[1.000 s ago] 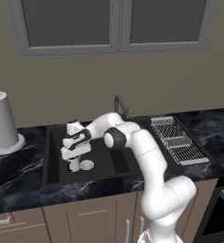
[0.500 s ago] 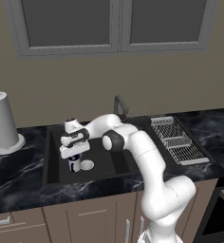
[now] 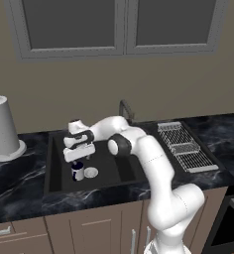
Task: Move any existing items from the left basin to the right basin for drying. Then move the mug from the counter to the left basin of the sink for washing.
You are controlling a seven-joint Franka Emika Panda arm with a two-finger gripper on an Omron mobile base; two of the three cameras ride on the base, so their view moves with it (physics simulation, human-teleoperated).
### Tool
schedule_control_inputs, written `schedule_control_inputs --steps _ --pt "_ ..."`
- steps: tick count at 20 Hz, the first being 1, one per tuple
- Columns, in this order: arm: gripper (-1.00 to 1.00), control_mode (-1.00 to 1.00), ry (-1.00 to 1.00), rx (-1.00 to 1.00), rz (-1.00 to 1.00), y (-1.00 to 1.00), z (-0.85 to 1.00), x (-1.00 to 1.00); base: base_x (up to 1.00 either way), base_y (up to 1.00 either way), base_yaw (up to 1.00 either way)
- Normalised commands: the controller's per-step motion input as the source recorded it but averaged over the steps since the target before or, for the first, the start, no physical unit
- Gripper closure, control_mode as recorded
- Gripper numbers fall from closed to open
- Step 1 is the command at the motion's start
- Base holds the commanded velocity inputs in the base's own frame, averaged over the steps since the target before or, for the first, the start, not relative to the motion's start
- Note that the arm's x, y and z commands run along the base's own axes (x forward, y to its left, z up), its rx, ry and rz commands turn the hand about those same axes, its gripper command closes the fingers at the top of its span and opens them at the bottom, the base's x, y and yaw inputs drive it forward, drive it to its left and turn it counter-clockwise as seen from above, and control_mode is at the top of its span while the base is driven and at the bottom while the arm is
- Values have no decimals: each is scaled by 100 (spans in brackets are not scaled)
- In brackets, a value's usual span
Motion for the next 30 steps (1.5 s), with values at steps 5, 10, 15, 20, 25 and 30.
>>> schedule_control_inputs --steps 5,10,15,20,25,30 --pt "-100 -100 -5 1 0 -7 66 -21 0 0 0" --pt "-100 -100 -5 0 0 -2 71 -25 0 0 0" --pt "-100 -100 -7 0 0 -3 73 -23 0 0 0" --pt "-100 -100 -10 1 0 -14 72 -32 0 0 0" --pt "-100 -100 -11 2 0 -15 66 -38 0 0 0" --pt "-100 -100 -12 3 0 -19 50 -41 0 0 0"
